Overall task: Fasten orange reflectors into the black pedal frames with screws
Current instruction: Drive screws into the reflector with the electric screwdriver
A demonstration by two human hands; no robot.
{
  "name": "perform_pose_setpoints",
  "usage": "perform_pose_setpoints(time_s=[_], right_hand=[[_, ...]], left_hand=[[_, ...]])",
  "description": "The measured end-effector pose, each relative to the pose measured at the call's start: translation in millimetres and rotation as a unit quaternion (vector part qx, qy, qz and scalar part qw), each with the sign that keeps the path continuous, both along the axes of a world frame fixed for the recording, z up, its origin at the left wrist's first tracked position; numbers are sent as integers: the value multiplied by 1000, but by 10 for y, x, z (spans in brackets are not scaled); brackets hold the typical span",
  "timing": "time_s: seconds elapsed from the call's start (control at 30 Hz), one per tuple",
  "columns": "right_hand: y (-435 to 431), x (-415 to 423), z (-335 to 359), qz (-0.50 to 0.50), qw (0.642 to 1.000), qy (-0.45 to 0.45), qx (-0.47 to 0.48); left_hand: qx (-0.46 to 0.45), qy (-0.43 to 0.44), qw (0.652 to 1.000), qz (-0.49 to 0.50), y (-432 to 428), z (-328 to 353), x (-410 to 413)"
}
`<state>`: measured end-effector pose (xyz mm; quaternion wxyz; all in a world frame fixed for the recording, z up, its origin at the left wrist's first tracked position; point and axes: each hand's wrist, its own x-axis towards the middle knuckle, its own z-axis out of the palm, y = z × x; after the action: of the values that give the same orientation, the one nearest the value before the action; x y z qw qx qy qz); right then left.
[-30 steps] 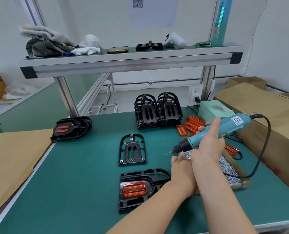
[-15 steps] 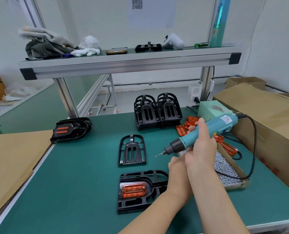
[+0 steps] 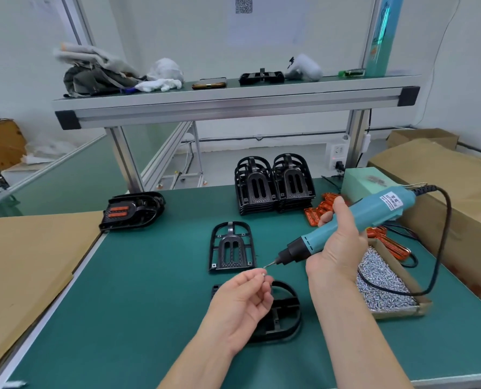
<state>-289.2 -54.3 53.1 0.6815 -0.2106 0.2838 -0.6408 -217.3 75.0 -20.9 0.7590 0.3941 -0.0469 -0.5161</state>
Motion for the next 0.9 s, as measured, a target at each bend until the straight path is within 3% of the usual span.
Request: perform_pose_setpoints(time_s=[0.47, 0.77, 0.9], right_hand=[[254, 223, -104, 9, 998, 42, -56], [282, 210, -128, 4, 997, 46, -63], [266, 193, -163, 7, 997, 53, -62]], left_hand=[[-10, 91, 994, 55, 214, 7, 61], [-22, 76, 993, 85, 211, -50, 24], [-23, 31, 995, 93, 232, -84, 8]])
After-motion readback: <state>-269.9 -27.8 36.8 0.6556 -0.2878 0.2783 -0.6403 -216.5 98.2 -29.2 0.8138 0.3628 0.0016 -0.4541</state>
